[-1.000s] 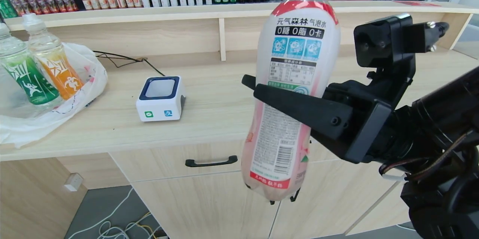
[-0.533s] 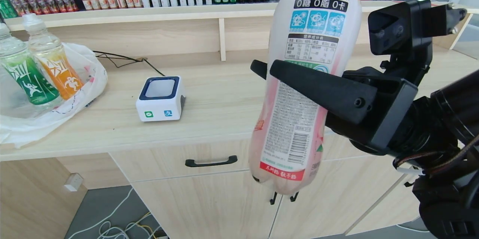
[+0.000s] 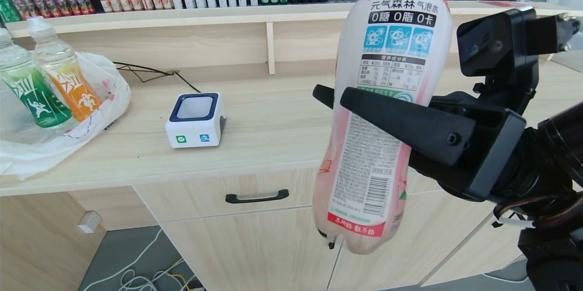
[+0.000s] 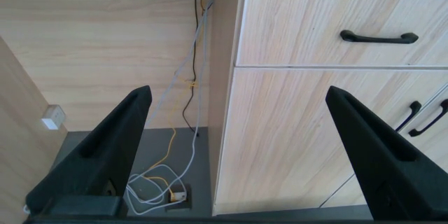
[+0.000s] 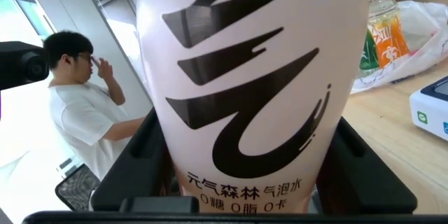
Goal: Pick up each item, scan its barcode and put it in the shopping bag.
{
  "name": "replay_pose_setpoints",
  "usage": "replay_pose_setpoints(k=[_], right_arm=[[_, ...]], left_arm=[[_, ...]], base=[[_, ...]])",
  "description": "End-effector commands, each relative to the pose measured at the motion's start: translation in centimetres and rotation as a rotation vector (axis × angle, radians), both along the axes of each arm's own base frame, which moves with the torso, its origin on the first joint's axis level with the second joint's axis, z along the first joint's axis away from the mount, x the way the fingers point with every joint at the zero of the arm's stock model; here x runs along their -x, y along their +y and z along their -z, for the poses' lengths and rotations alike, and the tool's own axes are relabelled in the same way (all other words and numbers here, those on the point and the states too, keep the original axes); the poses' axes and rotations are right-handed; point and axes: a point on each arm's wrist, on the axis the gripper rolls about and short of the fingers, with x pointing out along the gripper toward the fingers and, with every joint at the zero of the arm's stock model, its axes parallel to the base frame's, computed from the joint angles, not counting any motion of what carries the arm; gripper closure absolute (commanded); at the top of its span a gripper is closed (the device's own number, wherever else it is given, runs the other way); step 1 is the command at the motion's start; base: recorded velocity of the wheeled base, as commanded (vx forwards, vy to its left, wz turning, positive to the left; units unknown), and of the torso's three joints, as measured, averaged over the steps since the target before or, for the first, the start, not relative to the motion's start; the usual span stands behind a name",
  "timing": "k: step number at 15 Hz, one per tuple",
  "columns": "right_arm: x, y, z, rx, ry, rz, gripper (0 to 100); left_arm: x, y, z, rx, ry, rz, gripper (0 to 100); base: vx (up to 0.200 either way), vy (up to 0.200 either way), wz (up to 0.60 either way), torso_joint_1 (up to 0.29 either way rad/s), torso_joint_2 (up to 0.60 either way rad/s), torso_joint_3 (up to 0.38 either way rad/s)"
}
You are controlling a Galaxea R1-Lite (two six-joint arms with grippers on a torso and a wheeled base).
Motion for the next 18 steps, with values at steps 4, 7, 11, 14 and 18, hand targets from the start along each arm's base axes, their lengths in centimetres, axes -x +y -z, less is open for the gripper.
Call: replay_pose_setpoints(k=[4, 7, 11, 14, 18], right_arm=[[0.3, -0.3, -0.3, -0.008, -0.013, 0.001, 100], [0.4, -0.5, -0.4, -0.012, -0.016, 0.009, 100], [0.4, -0.6, -0.3, -0.007, -0.029, 0.017, 100], [0.2, -0.4, 0.1, 0.003, -0.085, 0.049, 100], [-0.3, -0.2, 1.2, 0.01, -0.158, 0.195, 100]], left_arm=[[0.0, 0.0, 0.0, -0.002, 0.0, -0.001, 0], [0.0, 0.0, 0.0, 0.0, 0.0, 0.0, 0], [0.0, 0.0, 0.0, 0.0, 0.0, 0.0, 0], [0.0, 0.0, 0.0, 0.0, 0.0, 0.0, 0], [0.0, 0.0, 0.0, 0.0, 0.0, 0.0, 0]], base=[[0.0, 0.0, 0.0, 0.0, 0.0, 0.0], [0.0, 0.0, 0.0, 0.0, 0.0, 0.0], [0.0, 0.0, 0.0, 0.0, 0.0, 0.0], [0.0, 0.0, 0.0, 0.0, 0.0, 0.0], [0.0, 0.0, 0.0, 0.0, 0.0, 0.0]])
